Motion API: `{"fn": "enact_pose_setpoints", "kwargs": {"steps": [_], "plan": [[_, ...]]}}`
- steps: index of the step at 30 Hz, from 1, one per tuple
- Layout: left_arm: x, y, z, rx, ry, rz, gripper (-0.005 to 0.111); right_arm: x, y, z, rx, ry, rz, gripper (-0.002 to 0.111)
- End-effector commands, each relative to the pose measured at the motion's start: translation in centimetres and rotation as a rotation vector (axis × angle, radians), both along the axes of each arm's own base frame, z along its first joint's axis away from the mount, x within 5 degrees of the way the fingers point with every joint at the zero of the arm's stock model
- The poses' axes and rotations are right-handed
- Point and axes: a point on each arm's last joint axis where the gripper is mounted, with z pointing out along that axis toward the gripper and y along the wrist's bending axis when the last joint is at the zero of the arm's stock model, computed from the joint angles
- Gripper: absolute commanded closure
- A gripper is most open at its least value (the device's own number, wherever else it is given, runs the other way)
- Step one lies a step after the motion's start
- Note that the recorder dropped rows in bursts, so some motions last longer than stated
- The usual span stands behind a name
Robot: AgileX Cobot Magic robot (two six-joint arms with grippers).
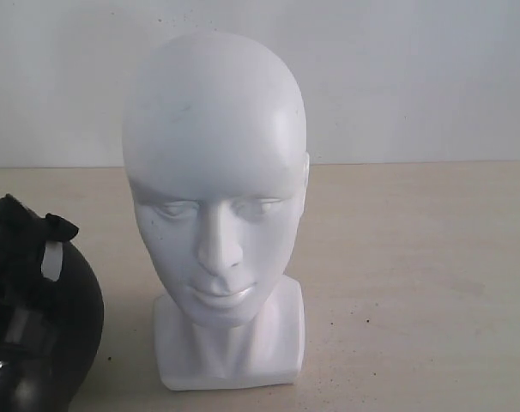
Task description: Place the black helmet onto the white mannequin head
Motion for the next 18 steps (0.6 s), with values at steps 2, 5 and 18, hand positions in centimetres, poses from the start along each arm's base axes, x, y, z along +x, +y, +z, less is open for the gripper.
{"fn": "enact_pose_setpoints", "kwargs": {"steps": [2, 5, 18], "plan": [[0.3, -0.1, 1.9, -0.072, -0.143, 0.030, 0.102, 0.0, 0.0, 0.1, -0.007, -0.017, -0.004, 0.108], [-0.1, 0.1, 3.7, -0.091, -0.216, 0.027, 0.102, 0.0, 0.0, 0.1, -0.007, -0.017, -0.004, 0.108], [-4.8, 2.2, 14.2, -0.215, -0.649, 0.025, 0.102, 0.0, 0.0, 0.1, -0.007, -0.017, -0.004, 0.108]]}}
